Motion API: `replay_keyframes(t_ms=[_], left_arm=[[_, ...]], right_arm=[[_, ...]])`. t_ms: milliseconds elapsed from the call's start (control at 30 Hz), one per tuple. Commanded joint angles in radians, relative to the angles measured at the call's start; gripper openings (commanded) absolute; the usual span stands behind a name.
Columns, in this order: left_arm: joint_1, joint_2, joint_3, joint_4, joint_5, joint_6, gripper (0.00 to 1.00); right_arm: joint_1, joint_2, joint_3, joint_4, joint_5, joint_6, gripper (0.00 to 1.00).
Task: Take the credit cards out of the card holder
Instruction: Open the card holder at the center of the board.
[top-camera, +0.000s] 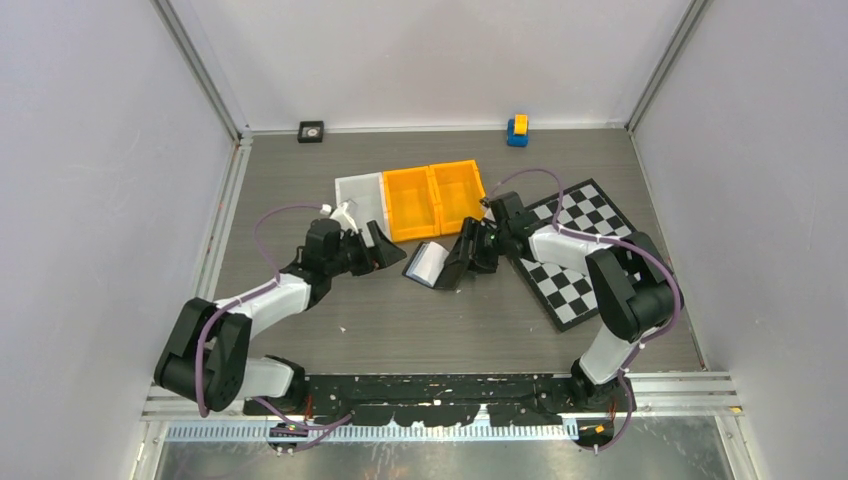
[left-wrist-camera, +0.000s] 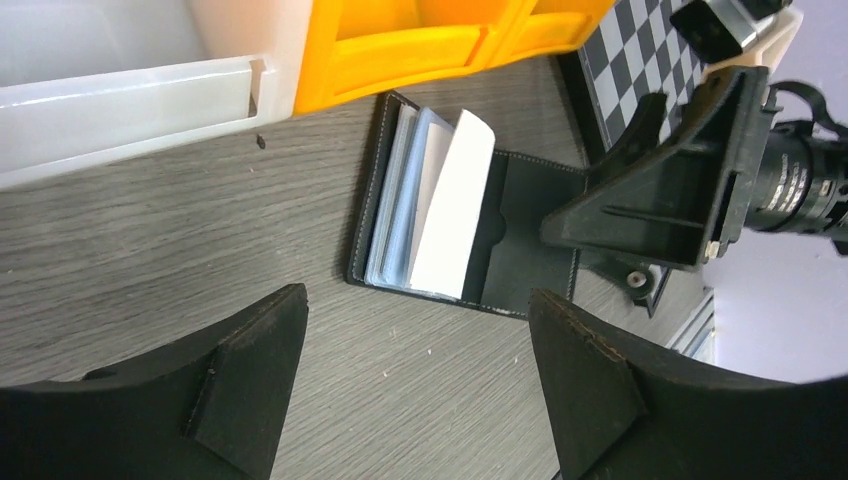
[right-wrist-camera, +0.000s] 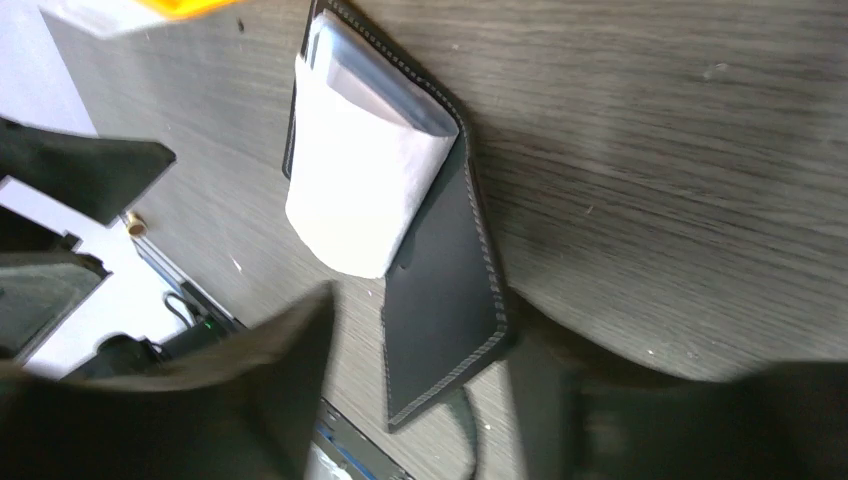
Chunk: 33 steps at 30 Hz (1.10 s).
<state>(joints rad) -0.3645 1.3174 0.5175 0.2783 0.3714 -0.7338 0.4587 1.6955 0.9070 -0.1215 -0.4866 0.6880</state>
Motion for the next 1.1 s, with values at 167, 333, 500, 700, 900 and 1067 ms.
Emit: replay_keyframes(t_ms=[167, 333, 500, 700, 900, 1067], left_arm=[[-0.039, -0.08, 0.142, -0.137, -0.184, 0.017, 0.83], [-0.035, -0.077, 0.004, 0.083, -0.158, -0.016, 0.85], [-0.037, -0.034, 0.079, -0.015, -0.099, 0.02, 0.84], [-0.036, 0.087, 0.102, 0.018, -0.027, -0.006, 0.81], [-0.036, 0.185, 0.144, -0.011, 0.022, -0.008, 0.79], [-0.036, 0.19, 0.144, 0.021, 0.071, -0.014, 0.79]], right_arm=[[0.016, -0.033, -0.067, 0.108, 0.086, 0.056, 0.88], [0.069, -0.002, -0.042, 0.084, 0.127, 0.064, 0.89], [0.078, 0.074, -0.007, 0.072, 0.161, 0.067, 0.78], [0.069, 0.073, 0.015, 0.023, 0.24, 0.023, 0.35], [0.057, 0.092, 0.054, -0.05, 0.25, -0.069, 0.06], [0.057, 0.046, 0.012, 0.05, 0.165, -0.083, 0.01]])
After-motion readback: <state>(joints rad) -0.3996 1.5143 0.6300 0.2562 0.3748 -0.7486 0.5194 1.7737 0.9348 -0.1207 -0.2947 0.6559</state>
